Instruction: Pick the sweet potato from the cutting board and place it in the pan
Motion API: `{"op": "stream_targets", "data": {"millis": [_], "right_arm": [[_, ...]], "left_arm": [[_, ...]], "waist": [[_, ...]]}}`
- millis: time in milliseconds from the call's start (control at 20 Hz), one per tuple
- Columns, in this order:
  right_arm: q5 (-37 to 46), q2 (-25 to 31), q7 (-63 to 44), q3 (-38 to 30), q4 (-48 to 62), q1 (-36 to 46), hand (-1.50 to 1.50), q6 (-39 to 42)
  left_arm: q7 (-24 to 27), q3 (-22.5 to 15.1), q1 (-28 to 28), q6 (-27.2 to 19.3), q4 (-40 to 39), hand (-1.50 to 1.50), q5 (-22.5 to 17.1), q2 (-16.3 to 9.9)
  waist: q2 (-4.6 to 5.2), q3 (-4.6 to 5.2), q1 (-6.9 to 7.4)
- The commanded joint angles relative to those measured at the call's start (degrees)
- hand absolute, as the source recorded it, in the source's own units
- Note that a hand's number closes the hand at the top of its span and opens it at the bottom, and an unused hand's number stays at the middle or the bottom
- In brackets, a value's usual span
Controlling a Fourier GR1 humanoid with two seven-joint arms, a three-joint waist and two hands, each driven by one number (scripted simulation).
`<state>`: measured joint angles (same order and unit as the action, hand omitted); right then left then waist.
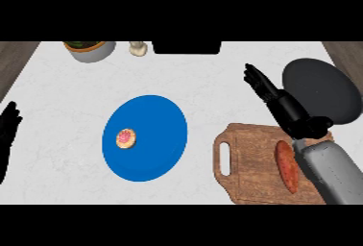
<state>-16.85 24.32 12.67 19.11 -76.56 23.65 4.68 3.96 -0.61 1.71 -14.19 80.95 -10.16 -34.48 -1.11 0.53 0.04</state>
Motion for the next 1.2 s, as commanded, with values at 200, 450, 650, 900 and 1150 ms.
{"op": "stream_targets", "data": {"millis": [200, 450, 650, 900, 1150], "right_arm": [[9.35, 7.00, 1.80, 5.63, -2.06, 4.96, 1.50, 7.70], [26.60, 13.37, 14.40, 4.38, 1.08, 2.66, -1.50, -6.42], [24.80, 14.26, 27.89, 0.45, -0.80, -5.48, -1.50, -8.62], [40.81, 23.36, 12.70, 11.17, -5.91, -3.10, -1.50, -3.67], [55.99, 30.84, -2.34, 18.41, -9.93, 1.41, -1.50, 2.90]], "left_arm": [[-6.39, -11.52, -4.55, 6.67, 6.45, 0.00, -7.13, 13.76], [-8.58, -14.00, -3.68, 10.55, 6.10, 0.00, -12.38, 18.11], [-11.11, -15.63, -4.01, 8.44, 8.10, 0.00, -11.20, 20.23], [-12.86, -13.72, -6.82, 9.17, 6.98, 0.00, -12.33, 19.40], [-11.42, -15.06, -4.50, 9.75, 5.88, 0.00, -10.92, 19.19]], "waist": [[1.15, -0.45, -1.35], [1.34, -0.66, -1.10], [1.06, -0.60, -0.77], [0.73, -0.34, -0.82], [0.21, 0.03, -0.35]]}}
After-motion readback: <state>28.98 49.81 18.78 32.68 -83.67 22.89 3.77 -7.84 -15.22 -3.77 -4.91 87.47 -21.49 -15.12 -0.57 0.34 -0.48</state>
